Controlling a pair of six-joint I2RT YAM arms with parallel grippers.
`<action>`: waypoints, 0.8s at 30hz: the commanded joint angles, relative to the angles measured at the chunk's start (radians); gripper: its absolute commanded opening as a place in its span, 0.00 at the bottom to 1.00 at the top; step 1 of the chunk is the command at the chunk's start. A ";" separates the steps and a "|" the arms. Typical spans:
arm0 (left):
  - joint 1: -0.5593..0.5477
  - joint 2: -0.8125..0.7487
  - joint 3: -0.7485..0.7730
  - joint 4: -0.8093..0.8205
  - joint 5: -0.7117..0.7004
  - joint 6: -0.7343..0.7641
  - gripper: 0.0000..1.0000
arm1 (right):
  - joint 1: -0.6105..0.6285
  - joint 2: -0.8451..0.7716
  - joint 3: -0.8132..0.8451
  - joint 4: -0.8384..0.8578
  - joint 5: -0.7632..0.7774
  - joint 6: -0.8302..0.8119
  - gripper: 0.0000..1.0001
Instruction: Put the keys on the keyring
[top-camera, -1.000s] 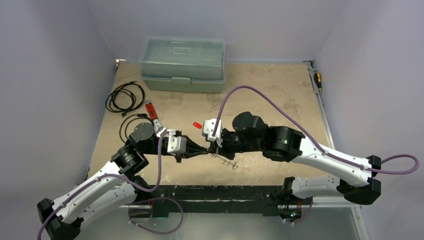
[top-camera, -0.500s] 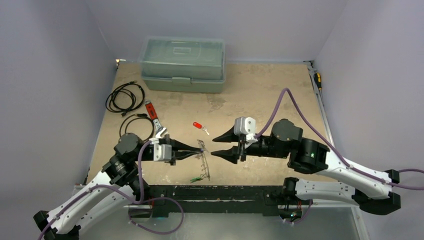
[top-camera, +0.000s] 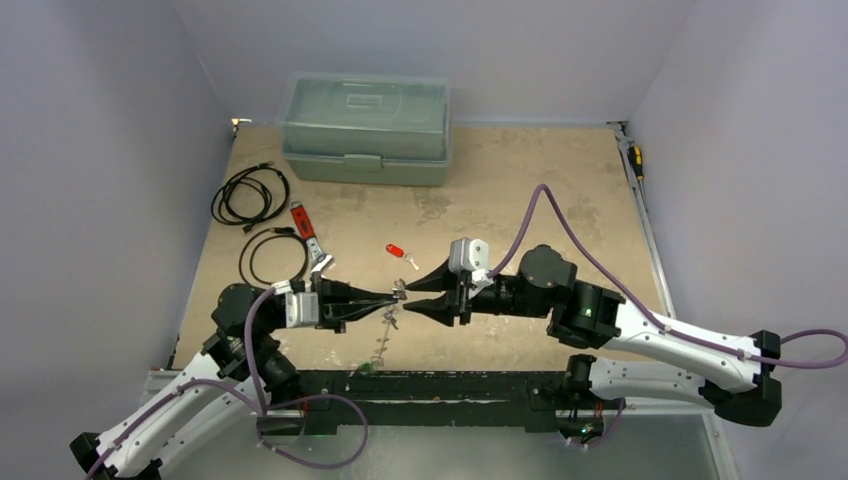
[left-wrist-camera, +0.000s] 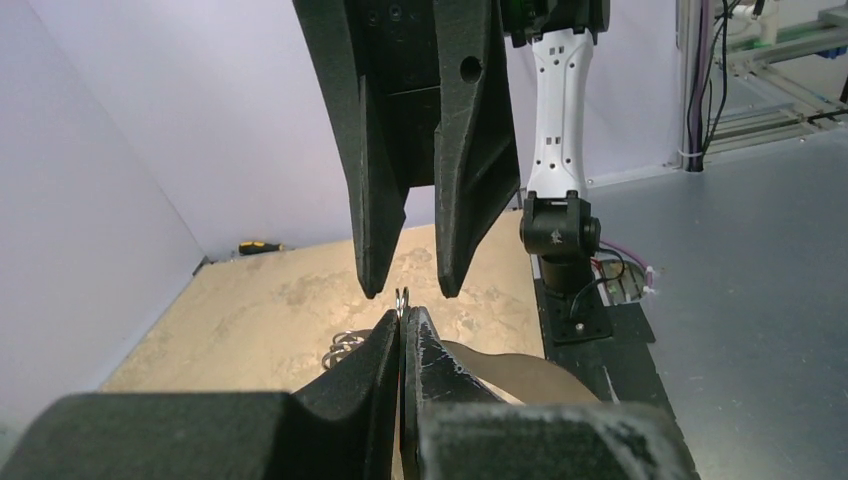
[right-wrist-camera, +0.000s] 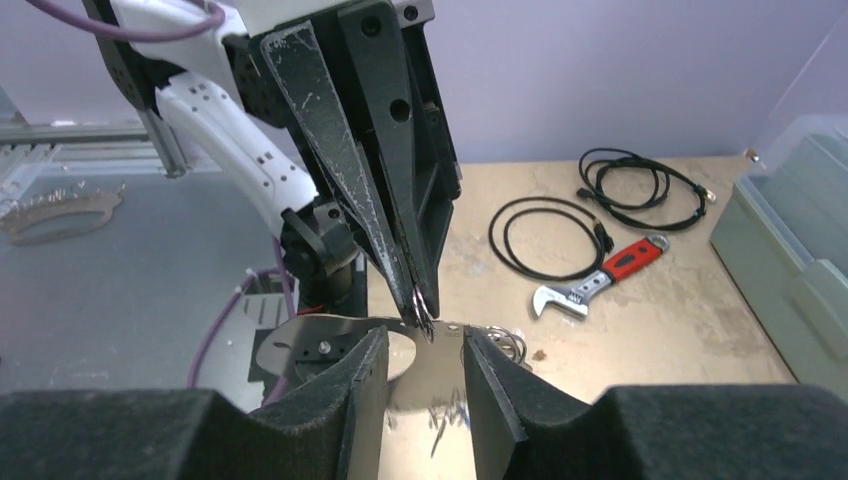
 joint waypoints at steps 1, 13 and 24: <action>0.014 -0.027 -0.010 0.134 -0.034 -0.064 0.00 | 0.003 -0.005 -0.012 0.159 -0.025 0.024 0.35; 0.035 -0.048 -0.027 0.181 -0.041 -0.094 0.00 | 0.003 0.030 -0.014 0.201 -0.031 0.028 0.33; 0.042 -0.056 -0.038 0.215 -0.033 -0.114 0.00 | 0.003 0.048 -0.014 0.211 -0.047 0.030 0.26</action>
